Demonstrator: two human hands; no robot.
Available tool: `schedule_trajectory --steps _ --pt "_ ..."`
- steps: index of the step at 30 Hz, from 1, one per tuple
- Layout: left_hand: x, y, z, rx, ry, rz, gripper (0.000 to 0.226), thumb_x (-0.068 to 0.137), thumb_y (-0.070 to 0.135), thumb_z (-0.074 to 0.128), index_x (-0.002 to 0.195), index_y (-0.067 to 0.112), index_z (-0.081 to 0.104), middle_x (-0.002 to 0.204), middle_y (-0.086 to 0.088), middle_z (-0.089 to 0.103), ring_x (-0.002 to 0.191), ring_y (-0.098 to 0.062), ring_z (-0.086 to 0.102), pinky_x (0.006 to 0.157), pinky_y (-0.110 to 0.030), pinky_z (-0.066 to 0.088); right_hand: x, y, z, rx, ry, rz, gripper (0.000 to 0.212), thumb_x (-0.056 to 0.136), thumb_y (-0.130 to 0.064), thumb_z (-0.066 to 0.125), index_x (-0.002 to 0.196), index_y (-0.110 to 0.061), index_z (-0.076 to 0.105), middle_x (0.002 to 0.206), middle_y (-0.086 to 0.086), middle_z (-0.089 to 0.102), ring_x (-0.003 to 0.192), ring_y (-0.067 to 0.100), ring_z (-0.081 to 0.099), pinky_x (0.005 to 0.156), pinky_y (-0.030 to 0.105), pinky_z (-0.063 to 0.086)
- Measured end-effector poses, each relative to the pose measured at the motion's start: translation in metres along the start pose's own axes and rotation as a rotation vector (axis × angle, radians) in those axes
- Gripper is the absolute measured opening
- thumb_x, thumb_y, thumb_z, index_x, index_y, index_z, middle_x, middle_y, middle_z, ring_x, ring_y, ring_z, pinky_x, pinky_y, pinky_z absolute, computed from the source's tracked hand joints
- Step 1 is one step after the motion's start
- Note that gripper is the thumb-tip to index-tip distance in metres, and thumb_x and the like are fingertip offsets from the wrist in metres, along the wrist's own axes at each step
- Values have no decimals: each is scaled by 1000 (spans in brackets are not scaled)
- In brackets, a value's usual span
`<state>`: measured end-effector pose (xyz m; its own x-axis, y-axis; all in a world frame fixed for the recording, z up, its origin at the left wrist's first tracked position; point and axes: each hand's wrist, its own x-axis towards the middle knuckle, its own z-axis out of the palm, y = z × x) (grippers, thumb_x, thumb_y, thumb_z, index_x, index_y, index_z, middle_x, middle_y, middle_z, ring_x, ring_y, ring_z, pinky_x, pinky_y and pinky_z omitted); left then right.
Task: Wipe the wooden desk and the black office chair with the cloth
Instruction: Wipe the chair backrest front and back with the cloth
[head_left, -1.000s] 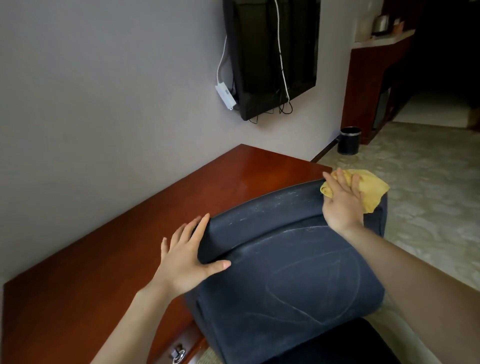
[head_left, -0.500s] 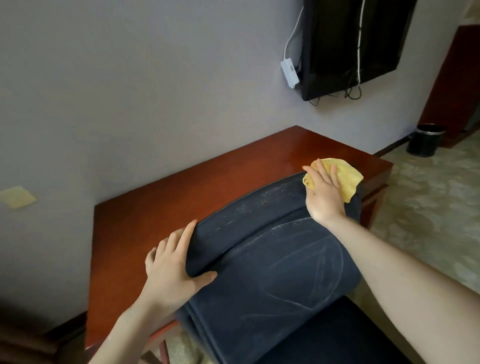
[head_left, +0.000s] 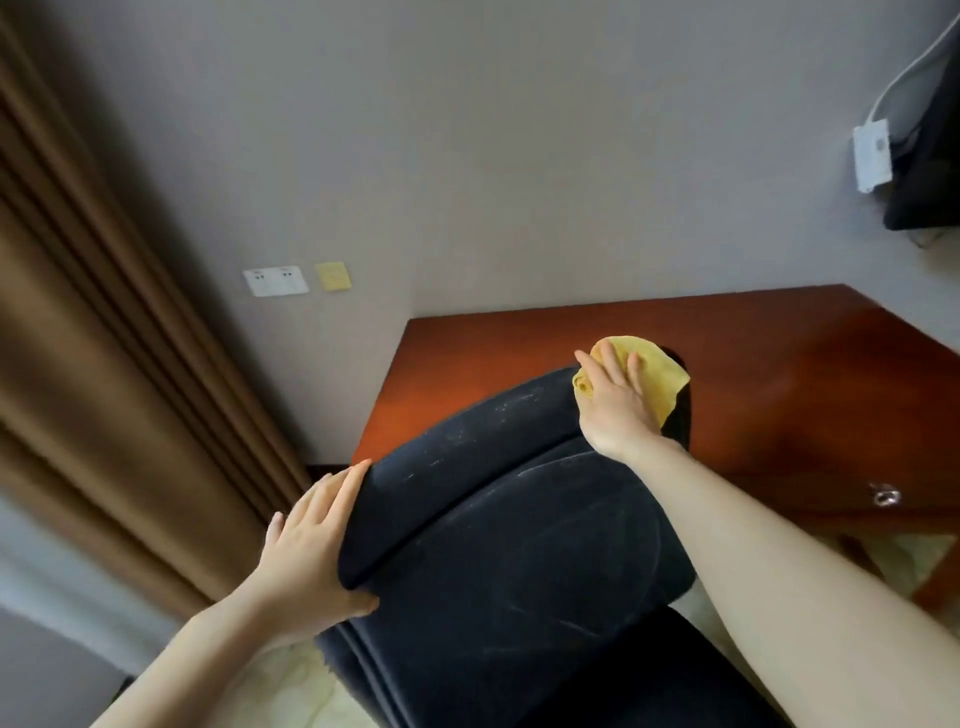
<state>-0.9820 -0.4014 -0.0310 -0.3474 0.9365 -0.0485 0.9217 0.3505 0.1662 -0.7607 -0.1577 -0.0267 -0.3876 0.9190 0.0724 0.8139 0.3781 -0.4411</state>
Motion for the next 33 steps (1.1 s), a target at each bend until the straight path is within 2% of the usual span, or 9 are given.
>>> schedule_trajectory --steps 4,10,13,16,20,24,26,29,33 --pt "-64 -11 -10 137 -26 -12 126 64 54 66 143 29 -28 139 27 -8 144 -5 -10 119 -44 3 -14 -42 20 75 -63 -73 54 104 -22 26 152 -30 3 158 -3 -17 144 30 -19 119 42 2" --pt "-148 -35 4 207 19 50 143 33 69 57 151 10 2 147 0 39 129 -15 46 101 -39 31 -68 -100 50 291 -188 -213 57 105 -22 24 150 -32 -10 157 -6 -21 143 24 -22 116 41 -6" --pt "-182 -27 8 163 -28 41 145 36 74 53 149 12 -12 155 0 19 141 -16 25 106 -37 24 -116 -131 68 461 -201 -269 55 105 -26 23 149 -34 -10 154 -15 -21 141 17 -25 114 37 -11" --pt "-212 -9 13 154 -46 -52 151 15 72 65 141 -5 31 143 -12 44 127 -26 47 90 -43 46 -171 -157 77 548 -156 -362 53 105 -25 25 150 -28 -3 140 -27 -19 139 7 -20 114 29 -11" --pt "-230 20 16 122 -37 -178 157 19 61 83 146 -5 20 154 -9 17 134 -27 39 96 -55 42 -231 -166 94 566 -190 -379 55 104 -33 20 147 -27 -13 138 -29 -25 133 1 -28 118 37 -8" --pt "-253 12 26 53 -44 -191 150 -4 62 72 129 -1 47 128 -9 60 111 -26 63 74 -49 54 -291 -166 111 649 -213 -460 58 95 -42 20 141 -34 -16 144 -33 -25 134 -11 -27 120 34 -6" --pt "-257 16 16 14 -26 -201 155 8 64 76 141 -2 31 146 -8 41 125 -21 52 85 -49 51 -315 -163 110 739 -247 -487 57 94 -40 24 145 -37 -2 145 -40 -18 138 -9 -20 120 32 -3" --pt "-262 18 19 -107 87 -133 138 64 58 70 139 15 -37 150 8 -32 142 -6 -19 119 -45 12 -342 -151 104 772 -337 -604 55 98 -38 27 147 -47 4 149 -40 -6 141 -5 -13 118 23 -2" --pt "-266 14 24 -210 124 -108 126 66 47 69 145 25 -27 155 14 -24 142 -4 -22 120 -42 10 -340 -130 110 440 -91 -835 57 102 -34 31 150 -40 2 158 -21 3 146 10 -2 119 36 1"
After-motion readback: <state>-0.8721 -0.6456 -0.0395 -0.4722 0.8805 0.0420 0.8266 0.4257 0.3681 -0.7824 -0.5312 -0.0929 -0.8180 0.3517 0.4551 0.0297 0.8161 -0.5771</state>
